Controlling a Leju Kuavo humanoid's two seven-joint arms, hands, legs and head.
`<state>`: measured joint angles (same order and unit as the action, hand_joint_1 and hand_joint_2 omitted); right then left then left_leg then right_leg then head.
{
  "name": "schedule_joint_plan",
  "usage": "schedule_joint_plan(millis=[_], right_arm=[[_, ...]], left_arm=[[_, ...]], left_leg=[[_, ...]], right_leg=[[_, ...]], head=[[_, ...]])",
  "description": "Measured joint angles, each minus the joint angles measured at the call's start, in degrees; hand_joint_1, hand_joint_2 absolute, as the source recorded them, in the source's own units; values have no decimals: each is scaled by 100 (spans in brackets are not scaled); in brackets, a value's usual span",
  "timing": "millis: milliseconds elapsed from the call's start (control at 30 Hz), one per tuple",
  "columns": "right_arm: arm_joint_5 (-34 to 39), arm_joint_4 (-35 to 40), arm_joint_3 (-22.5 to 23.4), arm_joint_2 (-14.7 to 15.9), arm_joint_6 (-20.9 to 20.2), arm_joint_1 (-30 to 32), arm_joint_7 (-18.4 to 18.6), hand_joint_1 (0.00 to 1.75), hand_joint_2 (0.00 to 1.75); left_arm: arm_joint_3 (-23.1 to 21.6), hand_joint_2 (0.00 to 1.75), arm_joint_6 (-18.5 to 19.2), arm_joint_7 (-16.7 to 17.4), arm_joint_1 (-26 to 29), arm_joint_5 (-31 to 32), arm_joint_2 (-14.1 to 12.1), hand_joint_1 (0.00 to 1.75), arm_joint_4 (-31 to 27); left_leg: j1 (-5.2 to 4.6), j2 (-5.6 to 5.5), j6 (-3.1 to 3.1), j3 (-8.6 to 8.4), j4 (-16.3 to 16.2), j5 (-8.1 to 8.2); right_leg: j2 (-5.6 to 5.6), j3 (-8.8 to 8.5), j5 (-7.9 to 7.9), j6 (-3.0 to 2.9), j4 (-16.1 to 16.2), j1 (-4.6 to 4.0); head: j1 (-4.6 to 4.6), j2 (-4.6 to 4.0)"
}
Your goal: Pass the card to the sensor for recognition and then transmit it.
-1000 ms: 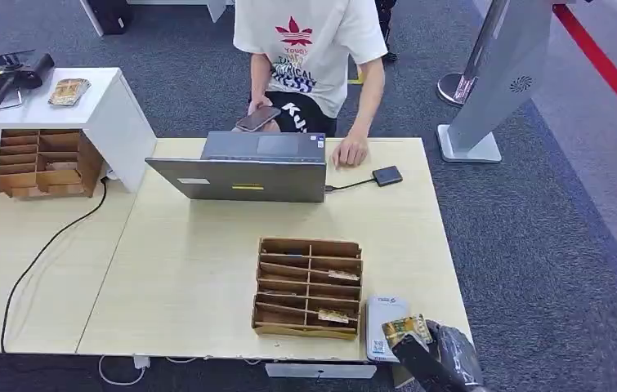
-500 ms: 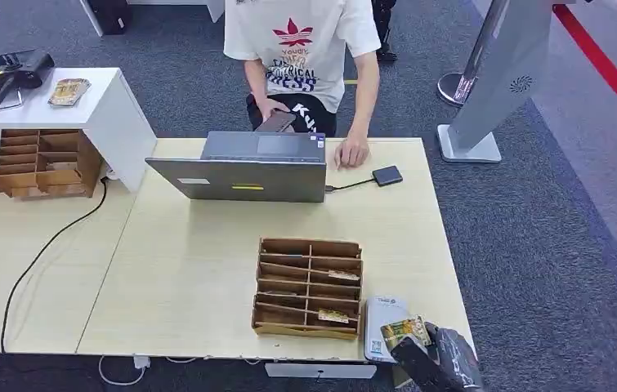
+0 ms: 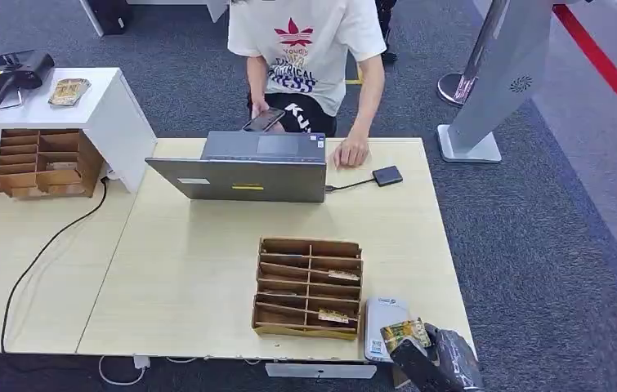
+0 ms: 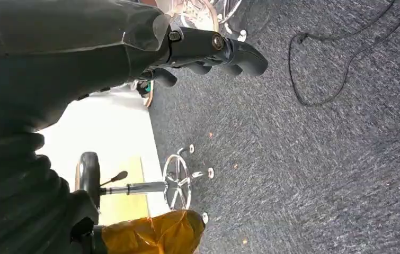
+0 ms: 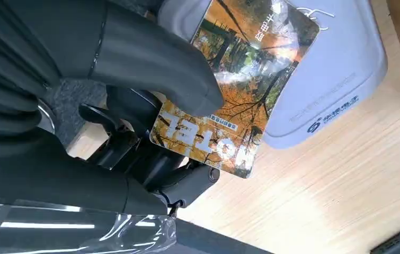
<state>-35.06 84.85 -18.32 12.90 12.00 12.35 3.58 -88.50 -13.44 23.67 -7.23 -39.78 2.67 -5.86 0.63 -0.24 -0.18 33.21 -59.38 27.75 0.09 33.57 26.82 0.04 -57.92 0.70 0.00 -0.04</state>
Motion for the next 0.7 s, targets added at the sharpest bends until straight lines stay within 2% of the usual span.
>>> schedule_joint_plan(millis=[700], right_arm=[[26,13,-39,42,50,5,28,175,175]], left_arm=[[0,175,-9,-24,0,7,0,0,0]], left_leg=[[0,0,0,0,0,0]], right_leg=[[0,0,0,0,0,0]], head=[[0,0]])
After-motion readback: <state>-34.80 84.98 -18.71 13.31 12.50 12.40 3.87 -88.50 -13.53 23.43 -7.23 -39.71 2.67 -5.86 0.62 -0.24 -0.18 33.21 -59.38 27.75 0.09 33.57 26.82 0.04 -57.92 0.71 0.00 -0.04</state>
